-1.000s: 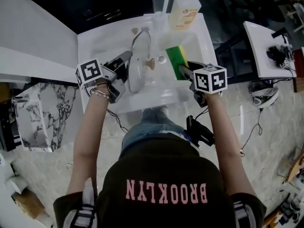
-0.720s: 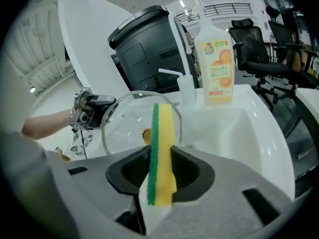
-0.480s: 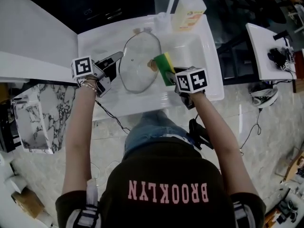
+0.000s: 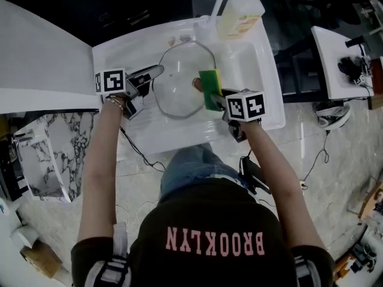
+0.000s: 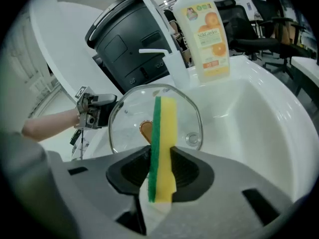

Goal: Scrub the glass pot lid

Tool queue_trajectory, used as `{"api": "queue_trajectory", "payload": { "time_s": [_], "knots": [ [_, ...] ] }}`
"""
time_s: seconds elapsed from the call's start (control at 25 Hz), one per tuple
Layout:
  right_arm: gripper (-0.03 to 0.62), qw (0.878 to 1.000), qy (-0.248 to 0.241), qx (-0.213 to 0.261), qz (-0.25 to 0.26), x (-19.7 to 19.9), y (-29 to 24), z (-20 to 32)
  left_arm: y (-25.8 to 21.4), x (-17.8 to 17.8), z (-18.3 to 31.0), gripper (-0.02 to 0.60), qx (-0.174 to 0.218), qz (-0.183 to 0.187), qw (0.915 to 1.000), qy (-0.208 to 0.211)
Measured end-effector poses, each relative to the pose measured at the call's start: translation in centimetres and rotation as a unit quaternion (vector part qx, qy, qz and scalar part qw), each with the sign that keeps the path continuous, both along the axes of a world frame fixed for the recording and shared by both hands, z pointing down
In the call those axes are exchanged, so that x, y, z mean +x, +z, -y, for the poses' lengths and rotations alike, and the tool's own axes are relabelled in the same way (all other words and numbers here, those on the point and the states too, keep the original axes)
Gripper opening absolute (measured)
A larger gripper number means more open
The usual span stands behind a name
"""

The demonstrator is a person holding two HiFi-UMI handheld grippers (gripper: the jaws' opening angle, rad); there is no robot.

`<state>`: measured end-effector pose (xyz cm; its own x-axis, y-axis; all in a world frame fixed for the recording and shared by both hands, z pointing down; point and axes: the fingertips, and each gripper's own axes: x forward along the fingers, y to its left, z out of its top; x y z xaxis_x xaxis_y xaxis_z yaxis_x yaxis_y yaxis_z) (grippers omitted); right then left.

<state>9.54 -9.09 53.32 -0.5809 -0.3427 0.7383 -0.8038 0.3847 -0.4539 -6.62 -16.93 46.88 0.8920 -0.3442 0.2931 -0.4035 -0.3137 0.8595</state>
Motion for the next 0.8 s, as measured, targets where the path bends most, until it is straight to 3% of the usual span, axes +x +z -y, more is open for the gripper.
{"api": "queue_trajectory", "payload": {
  "time_s": [0.08, 0.24, 0.32, 0.36, 0.52, 0.64, 0.8],
  "knots": [
    [0.104, 1.000, 0.010, -0.002, 0.009, 0.0, 0.1, 0.2, 0.7, 0.5, 0.3, 0.140, 0.007, 0.017, 0.9994, 0.031],
    [0.104, 1.000, 0.016, -0.005, 0.003, 0.6, 0.5, 0.4, 2.9, 1.1, -0.2, 0.141, -0.034, 0.072, 0.9932, 0.085],
    [0.103, 1.000, 0.018, -0.002, -0.003, 1.0, 0.6, 0.5, 4.2, 1.2, -0.9, 0.067, -0.054, 0.106, 0.9865, 0.113],
    [0.103, 1.000, 0.019, 0.004, -0.007, 1.2, 0.5, 0.6, 4.6, 1.2, -1.3, 0.067, -0.058, 0.112, 0.9841, 0.125],
    [0.103, 0.997, 0.014, 0.075, -0.017, 1.3, -2.0, 2.0, 4.5, 1.8, -2.0, 0.058, -0.058, 0.078, 0.9876, 0.123],
    [0.103, 0.984, -0.051, 0.165, -0.032, -0.8, -4.6, 2.8, 4.6, 2.1, -2.0, 0.058, -0.057, 0.072, 0.9886, 0.119],
    [0.103, 0.946, -0.179, 0.257, -0.083, -5.3, -6.2, 2.5, 4.9, 1.9, -1.8, 0.058, -0.060, 0.076, 0.9879, 0.122]
  ]
}}
